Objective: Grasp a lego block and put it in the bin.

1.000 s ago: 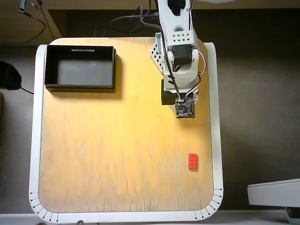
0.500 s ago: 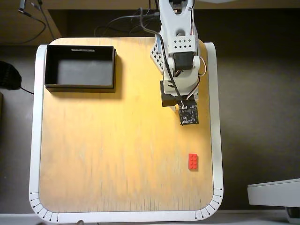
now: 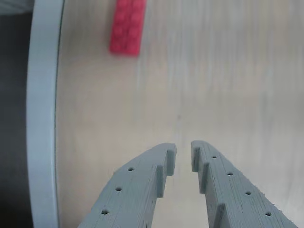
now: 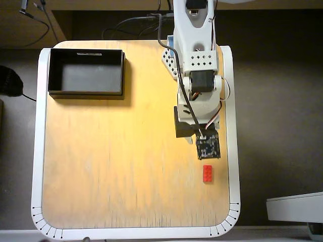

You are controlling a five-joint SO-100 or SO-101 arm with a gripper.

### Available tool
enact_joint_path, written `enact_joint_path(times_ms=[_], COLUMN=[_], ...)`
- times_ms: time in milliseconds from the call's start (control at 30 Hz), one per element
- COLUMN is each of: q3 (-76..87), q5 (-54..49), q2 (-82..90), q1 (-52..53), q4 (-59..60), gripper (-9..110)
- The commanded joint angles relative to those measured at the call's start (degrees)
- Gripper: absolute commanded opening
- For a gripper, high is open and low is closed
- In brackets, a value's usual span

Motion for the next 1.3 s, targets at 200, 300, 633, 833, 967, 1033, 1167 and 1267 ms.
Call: enact_joint_path(times_ms=[200, 300, 633, 833, 967, 1033, 1167, 1267], q3=[-16.9, -20.2, -25.0, -25.0, -25.0, -25.0, -25.0, -25.0], q5=[-5.2, -6.9, -11.5, -13.8, -13.9, -13.6, -13.1, -12.7], q2=[-15.5, -19.2, -26.4, -29.5, -31.8, -32.9, -34.8, -36.1], q1=[-0.8, -2.0, -6.9, -8.8, -8.5, -8.1, -7.3, -7.1], q4=[-1.5, -1.5, -1.5, -1.7, -4.0, -5.7, -8.5, -9.3], gripper=[10, 12, 25, 25, 25, 25, 25, 25])
